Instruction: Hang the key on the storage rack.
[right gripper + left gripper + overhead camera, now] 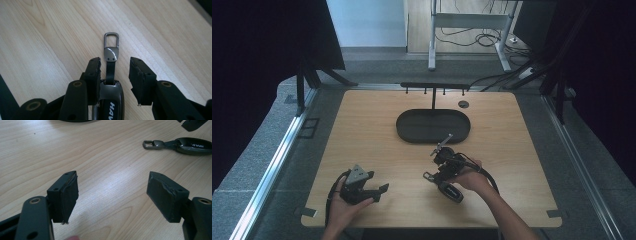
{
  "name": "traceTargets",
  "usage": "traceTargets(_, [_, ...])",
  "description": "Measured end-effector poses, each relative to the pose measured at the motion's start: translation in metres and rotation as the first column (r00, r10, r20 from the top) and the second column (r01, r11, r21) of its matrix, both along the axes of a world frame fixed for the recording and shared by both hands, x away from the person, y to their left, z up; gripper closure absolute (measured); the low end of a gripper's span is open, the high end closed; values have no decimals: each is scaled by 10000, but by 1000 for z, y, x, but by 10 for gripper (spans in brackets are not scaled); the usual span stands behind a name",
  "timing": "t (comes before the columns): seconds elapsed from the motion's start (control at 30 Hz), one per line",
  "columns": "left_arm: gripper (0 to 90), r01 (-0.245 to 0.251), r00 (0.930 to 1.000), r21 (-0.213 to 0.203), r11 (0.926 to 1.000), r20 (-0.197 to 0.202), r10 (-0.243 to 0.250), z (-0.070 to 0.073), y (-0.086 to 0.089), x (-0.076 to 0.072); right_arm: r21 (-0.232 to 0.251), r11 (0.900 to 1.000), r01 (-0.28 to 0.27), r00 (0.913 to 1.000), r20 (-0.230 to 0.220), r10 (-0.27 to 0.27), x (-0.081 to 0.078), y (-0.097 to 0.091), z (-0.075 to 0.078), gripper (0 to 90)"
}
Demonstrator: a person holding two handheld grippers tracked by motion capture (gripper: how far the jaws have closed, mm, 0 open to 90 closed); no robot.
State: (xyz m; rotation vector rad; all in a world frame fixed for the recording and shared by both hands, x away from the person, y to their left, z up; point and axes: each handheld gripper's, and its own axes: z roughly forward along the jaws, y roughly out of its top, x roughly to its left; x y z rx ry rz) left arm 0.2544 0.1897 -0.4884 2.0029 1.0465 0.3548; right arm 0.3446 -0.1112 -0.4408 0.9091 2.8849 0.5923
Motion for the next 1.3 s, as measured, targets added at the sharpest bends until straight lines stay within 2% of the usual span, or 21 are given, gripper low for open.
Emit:
traceTargets(0.27, [262, 64, 10000, 17, 10000, -11, -64, 0, -2, 0, -412, 9991, -67, 9992, -385, 51, 3, 6, -9, 641])
traceTargets(0.8, [262, 129, 9999, 57, 9999, -44, -128, -1, -2, 0, -1117, 9937, -113, 9968, -798, 24, 10, 15, -25, 677])
traceTargets(1.3, [262, 184, 9998, 113, 9998, -82, -183, -2, -3, 0, -1570, 9872, -292, 9957, -910, 150, 9, 23, -33, 703])
